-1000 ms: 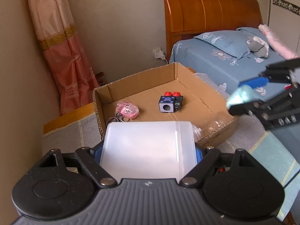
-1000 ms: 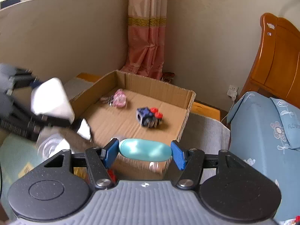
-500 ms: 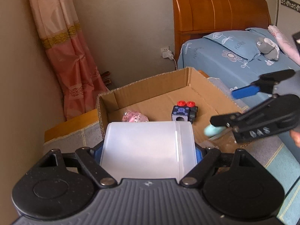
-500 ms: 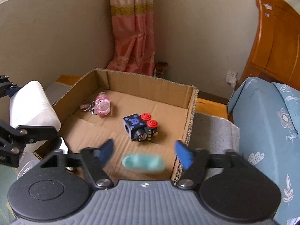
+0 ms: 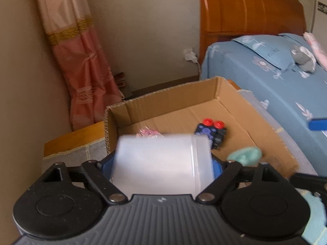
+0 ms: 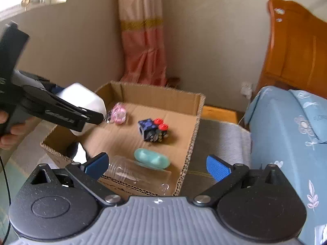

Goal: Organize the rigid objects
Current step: 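Carry both items over the box and open both grippers, then move the left tool to the clear plastic cup and grasp it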

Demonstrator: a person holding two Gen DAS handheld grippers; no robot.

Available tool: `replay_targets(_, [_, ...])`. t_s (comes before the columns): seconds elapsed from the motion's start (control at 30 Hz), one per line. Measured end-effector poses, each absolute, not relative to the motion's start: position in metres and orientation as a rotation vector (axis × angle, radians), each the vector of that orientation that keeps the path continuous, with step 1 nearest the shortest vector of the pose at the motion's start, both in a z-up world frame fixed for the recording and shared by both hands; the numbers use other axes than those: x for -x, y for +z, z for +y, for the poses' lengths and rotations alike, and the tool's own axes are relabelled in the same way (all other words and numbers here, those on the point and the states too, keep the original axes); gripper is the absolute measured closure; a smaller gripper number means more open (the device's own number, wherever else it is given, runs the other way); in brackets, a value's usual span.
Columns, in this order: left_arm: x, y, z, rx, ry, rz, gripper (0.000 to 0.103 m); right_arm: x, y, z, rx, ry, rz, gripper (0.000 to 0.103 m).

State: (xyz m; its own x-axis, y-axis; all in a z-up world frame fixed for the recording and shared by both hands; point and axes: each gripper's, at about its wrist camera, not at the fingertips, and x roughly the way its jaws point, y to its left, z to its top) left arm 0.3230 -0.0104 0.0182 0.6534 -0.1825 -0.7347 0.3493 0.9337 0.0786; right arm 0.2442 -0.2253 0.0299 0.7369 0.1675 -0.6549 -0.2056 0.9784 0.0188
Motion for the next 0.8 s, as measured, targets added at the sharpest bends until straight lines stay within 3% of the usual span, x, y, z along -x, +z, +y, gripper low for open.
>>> replay_targets(0.07, [-0.325,0.019,-0.007,-0.199,-0.292,0.807,0.008,-0.239,0.033,-0.227,0.046,0.204,0.707,0.0])
replay_targets(0.8, [-0.229,0.037,0.008,-0.222,-0.279,0.778,0.004,-0.159,0.003,-0.197,0.046,0.239,0.79,0.0])
